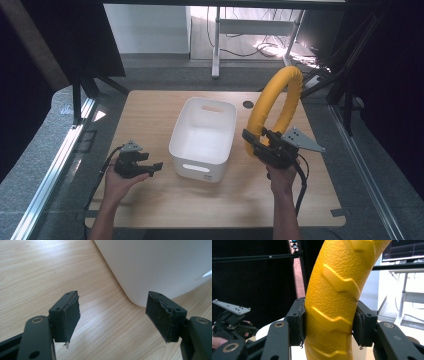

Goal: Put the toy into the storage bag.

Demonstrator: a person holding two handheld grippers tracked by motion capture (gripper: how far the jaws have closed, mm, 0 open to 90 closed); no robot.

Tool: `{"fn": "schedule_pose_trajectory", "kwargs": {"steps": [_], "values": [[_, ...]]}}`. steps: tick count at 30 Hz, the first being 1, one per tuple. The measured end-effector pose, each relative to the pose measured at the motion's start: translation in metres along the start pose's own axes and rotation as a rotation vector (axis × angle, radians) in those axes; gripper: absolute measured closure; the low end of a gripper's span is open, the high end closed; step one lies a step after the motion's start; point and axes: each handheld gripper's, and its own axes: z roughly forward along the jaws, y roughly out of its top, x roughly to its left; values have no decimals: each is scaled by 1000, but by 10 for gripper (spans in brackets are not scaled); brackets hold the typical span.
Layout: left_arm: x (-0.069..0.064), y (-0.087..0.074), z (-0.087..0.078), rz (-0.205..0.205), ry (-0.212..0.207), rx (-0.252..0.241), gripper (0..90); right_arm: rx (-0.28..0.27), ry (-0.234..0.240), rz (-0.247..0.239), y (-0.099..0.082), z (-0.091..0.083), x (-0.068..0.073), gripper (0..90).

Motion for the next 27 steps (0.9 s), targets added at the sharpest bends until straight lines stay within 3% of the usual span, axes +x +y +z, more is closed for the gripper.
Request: {"fn": "schedule_pose_trajectory", "kwargs": {"steps": [20, 27], "values": [[2, 0, 0, -9, -2, 2, 276, -66, 18, -54, 37, 15, 26, 510], [6, 3, -4, -19, -8, -6, 276, -78, 41, -108, 54, 29, 44, 510]]}}
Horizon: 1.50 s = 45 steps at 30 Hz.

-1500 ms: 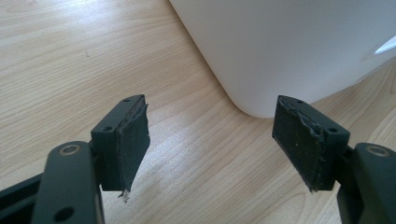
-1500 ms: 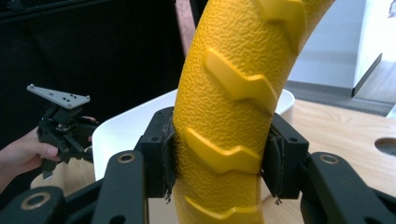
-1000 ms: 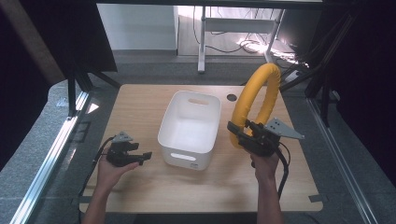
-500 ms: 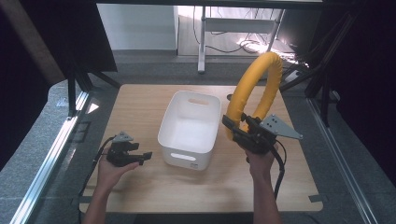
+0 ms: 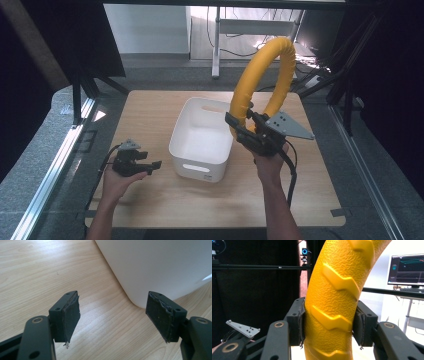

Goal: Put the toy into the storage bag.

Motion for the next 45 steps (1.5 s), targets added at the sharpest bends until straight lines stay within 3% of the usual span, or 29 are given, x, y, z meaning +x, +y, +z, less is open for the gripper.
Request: {"fn": "schedule_pose_trajectory", "kwargs": {"steps": [15, 23, 30, 37, 45], "values": [[9, 6, -12, -7, -21, 10, 277, -21, 29, -28, 8, 37, 26, 508], [12, 15, -23, -8, -41, -13, 273, -16, 55, -27, -2, 56, 38, 507], [15, 37, -45, -34, -47, -51, 271, -12, 71, -32, -10, 70, 56, 507], [14, 61, -66, -2, -56, -73, 272, -11, 103, -32, -19, 80, 70, 506], [13, 83, -75, -14, -120, -75, 270, 3, 106, -31, -26, 87, 76, 505]]}}
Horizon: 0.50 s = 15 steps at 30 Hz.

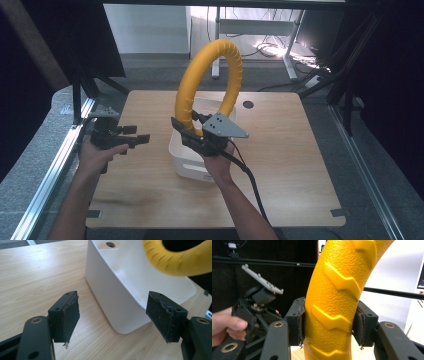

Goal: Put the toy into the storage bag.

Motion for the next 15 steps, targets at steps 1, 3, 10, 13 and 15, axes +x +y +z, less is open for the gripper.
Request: {"fn": "schedule_pose_trajectory", "kwargs": {"steps": [1, 3, 10, 13, 15], "values": [[-1, 4, -1, 6, -5, 3, 270, 2, -1, -1, -2, 1, -1, 505], [-3, 8, -2, 11, -7, 4, 270, 4, -3, -1, -3, 1, -1, 506], [-14, 32, -12, 44, -21, 2, 271, 9, -10, 15, -8, 3, -3, 505], [-26, 57, -23, 60, -49, -18, 270, 12, -10, 14, -9, 4, -4, 505], [-31, 70, -28, 65, -67, -19, 266, 15, -10, 15, -9, 4, -4, 505]]}}
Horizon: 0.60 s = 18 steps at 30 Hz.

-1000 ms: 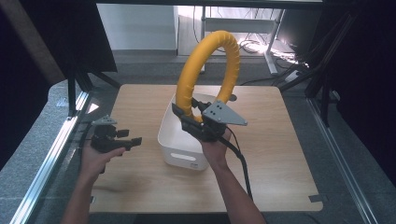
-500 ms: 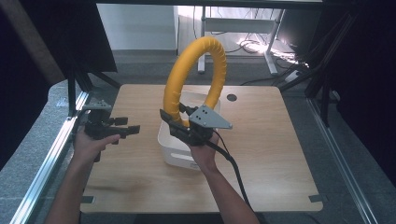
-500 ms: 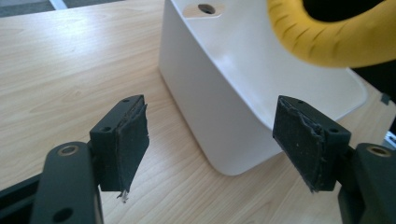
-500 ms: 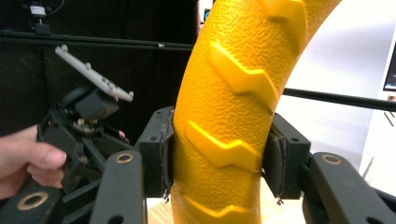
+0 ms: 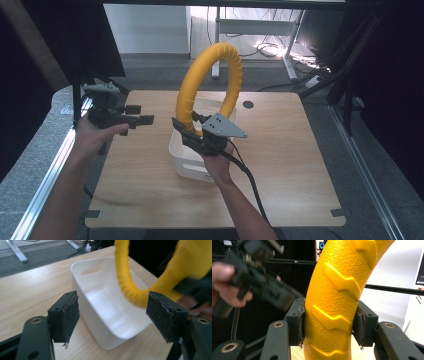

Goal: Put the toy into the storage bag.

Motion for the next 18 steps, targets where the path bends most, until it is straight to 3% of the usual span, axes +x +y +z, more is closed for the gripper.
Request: {"fn": "schedule_pose_trajectory", "kwargs": {"steps": [2, 3, 5, 6, 10, 18], "values": [[-2, 7, -1, 5, -9, 0, 265, 1, 0, -2, 0, 1, 0, 505], [-6, 19, -4, 10, -21, 0, 263, 1, 1, 0, -1, 1, 0, 505], [-8, 25, -4, 13, -27, -1, 262, 2, 1, 2, -1, 1, 0, 505], [-12, 36, -4, 16, -38, -2, 260, 2, 1, 6, -1, 2, 0, 504], [-22, 53, -3, 38, -41, 6, 257, 6, -1, 6, -3, 3, 0, 505], [-32, 73, -5, 53, -57, 4, 252, 18, 1, 5, -6, 6, 1, 505]]}}
